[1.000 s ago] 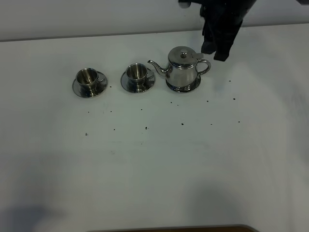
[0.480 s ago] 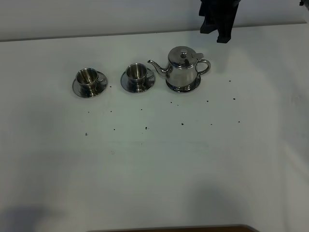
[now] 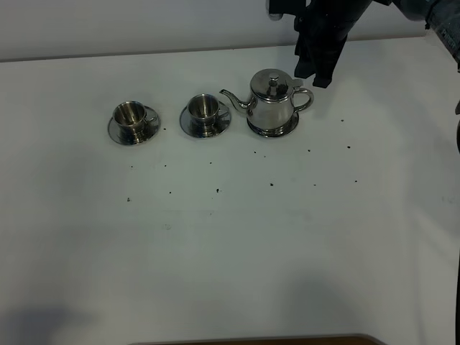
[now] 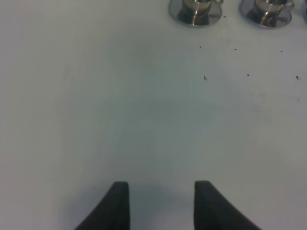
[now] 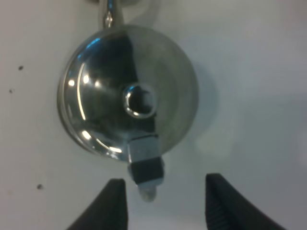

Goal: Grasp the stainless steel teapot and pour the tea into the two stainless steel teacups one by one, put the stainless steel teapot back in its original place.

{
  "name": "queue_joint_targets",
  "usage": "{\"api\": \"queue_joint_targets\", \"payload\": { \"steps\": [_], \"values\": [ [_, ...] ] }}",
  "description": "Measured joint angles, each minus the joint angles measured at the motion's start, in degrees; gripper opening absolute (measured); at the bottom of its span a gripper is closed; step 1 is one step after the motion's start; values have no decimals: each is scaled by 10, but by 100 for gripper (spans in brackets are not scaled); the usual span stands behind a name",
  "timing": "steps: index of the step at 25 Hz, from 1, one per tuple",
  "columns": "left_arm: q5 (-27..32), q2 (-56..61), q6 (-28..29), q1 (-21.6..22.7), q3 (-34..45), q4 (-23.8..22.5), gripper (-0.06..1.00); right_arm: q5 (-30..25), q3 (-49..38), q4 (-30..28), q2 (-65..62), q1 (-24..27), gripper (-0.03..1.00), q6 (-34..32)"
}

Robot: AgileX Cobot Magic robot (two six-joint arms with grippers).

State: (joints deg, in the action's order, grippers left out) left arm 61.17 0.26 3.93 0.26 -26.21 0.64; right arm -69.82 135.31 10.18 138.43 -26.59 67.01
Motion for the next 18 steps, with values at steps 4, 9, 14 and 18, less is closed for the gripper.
{"api": "queue_joint_targets", "payload": {
  "steps": [4,9,14,18],
  "values": [
    [0,0,0,0,0,0,38,0,0,4,8,0,38,-14],
    [0,0,0,0,0,0,38,0,0,7,10,0,45,-34],
    [0,0,0,0,0,0,38,1,0,11,24,0,51,-36],
    [0,0,0,0,0,0,38,1,0,8,39,0,52,-36]
  ]
}}
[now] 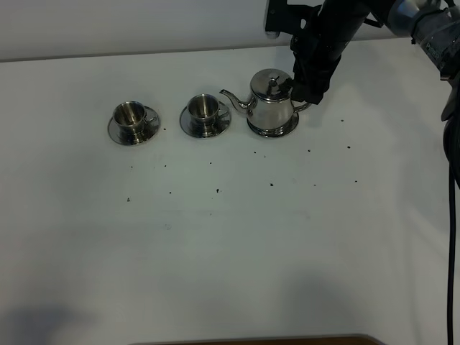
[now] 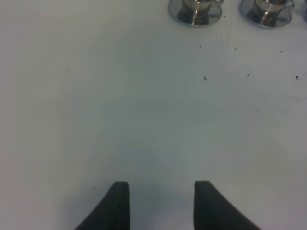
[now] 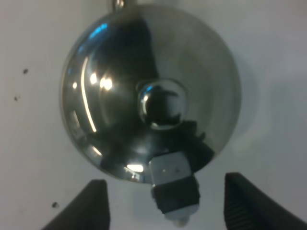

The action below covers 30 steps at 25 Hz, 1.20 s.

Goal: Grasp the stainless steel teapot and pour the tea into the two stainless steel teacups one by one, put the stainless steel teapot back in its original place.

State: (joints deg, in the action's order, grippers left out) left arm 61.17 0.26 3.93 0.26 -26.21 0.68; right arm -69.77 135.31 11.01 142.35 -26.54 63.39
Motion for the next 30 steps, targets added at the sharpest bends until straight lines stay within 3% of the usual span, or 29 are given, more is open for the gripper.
{"api": "queue_joint_targets", "payload": {
  "steps": [14,30],
  "values": [
    [0,0,1,0,0,0,38,-1,0,-15,9,-1,52,9],
    [0,0,1,1,0,0,38,-1,0,-102,11,-36,52,22]
  ]
}}
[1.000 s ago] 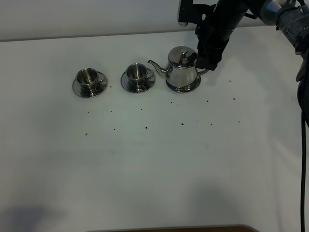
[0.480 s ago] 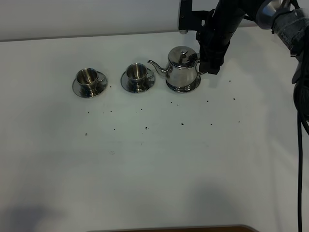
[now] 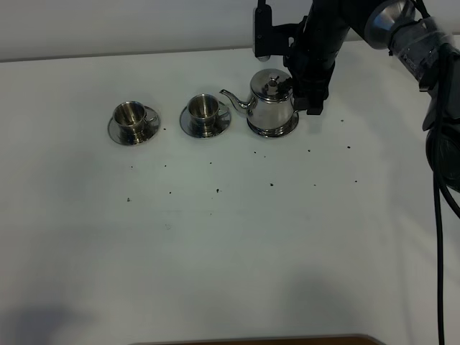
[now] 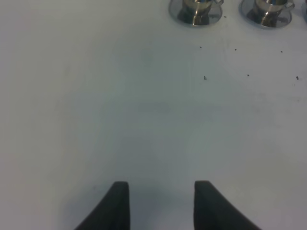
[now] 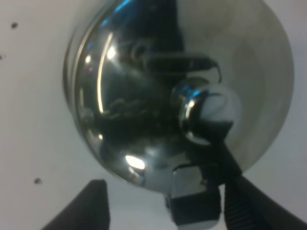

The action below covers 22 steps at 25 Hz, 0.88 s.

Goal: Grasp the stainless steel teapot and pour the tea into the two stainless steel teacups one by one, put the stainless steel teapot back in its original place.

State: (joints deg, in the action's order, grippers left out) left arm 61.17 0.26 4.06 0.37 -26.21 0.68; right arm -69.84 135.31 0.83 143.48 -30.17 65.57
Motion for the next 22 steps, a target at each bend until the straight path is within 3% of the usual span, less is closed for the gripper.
{"api": "queue_joint_targets", "payload": {
  "steps": [14,22],
  "values": [
    [0,0,-1,0,0,0,38,1,0,-18,16,-3,52,7],
    [0,0,-1,0,0,0,38,1,0,-8,16,-3,52,-26]
  ]
}}
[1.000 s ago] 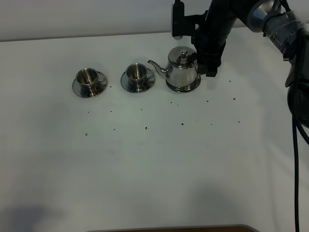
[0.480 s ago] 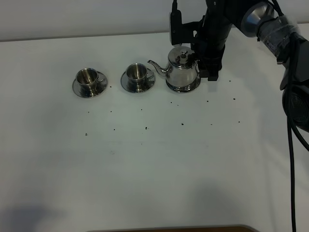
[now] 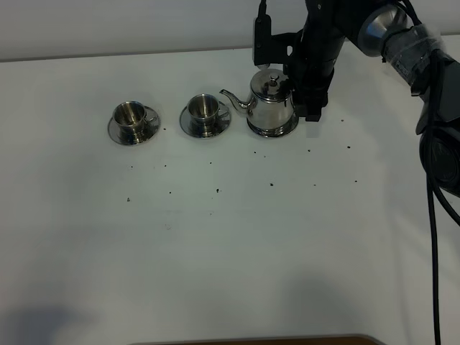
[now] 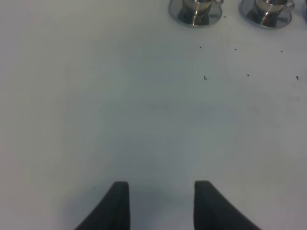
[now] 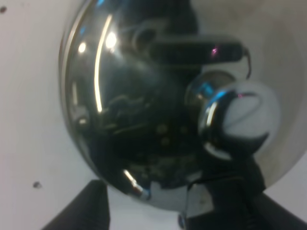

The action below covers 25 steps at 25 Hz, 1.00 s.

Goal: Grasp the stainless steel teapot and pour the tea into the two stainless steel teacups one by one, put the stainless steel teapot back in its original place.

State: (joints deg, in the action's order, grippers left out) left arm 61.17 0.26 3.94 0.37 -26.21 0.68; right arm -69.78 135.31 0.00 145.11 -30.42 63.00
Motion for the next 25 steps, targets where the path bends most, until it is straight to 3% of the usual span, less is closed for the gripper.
{"api": "queue_joint_targets", "payload": {
  "steps": [25],
  "values": [
    [0,0,0,0,0,0,38,0,0,-18,0,-14,52,-149]
  ]
}}
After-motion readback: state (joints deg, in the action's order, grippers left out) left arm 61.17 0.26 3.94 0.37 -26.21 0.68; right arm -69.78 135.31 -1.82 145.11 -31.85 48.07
